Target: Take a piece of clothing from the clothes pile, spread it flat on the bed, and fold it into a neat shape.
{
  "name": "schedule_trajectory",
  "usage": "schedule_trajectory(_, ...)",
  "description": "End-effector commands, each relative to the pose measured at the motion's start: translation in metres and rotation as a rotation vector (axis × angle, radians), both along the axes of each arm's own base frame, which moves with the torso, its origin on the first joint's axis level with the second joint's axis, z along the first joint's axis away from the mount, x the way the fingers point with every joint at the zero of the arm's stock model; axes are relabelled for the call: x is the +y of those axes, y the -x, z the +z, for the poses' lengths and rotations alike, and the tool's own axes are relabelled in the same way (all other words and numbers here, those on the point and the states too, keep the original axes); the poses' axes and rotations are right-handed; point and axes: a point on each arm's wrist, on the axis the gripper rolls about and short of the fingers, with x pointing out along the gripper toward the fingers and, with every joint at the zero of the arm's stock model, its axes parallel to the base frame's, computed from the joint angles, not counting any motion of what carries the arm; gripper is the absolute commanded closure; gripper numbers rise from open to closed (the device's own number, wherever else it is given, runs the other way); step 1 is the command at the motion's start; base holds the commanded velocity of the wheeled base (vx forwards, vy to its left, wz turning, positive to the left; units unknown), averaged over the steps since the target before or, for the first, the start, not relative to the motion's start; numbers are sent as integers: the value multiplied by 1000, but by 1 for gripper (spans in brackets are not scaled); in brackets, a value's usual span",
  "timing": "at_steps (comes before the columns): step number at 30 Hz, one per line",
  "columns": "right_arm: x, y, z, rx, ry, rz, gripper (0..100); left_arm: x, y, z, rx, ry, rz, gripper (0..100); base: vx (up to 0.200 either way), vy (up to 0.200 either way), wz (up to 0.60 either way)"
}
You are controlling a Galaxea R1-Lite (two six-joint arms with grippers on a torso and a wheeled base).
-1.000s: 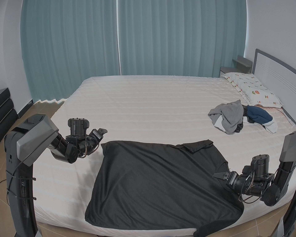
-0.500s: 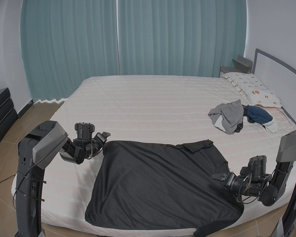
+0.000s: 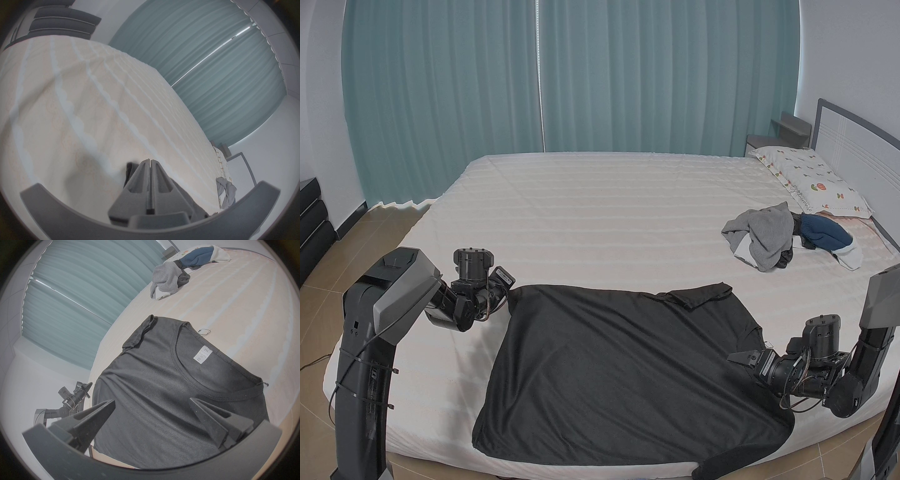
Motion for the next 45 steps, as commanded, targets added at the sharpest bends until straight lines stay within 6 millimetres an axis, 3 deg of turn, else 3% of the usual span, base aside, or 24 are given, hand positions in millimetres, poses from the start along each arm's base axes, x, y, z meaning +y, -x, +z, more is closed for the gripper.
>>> schedule_trajectory(1, 0, -1, 1, -6, -1, 1, 0, 3, -3, 2, -33, -13, 31, 100, 0, 0, 0)
schedule_trajectory(10, 0, -1, 0, -3, -1, 1, 0, 2, 1, -3, 7, -26, 10, 100, 0, 0, 0)
schedule_trajectory(11, 1, -1, 0, -3, -1, 2, 0, 2, 0, -4, 9, -21, 3, 0, 0, 0, 0)
schedule_trajectory(24, 2, -1, -1, 1, -2, 6, 0, -5, -3, -18, 25, -16, -36, 0, 0, 0, 0)
schedule_trajectory(25, 2, -1, -1, 1, -2, 6, 0, -5, -3, -19, 27, -17, -38, 100, 0, 0, 0)
schedule_trajectory(36, 2, -2, 0, 2, -16, -2, 0, -5, -15, -23, 35, -30, -13, 100, 0, 0, 0)
schedule_trajectory(45, 2, -5, 1, -10, -20, -7, 0, 4, -23, -8, -48, -69, 98, 100, 0, 0, 0)
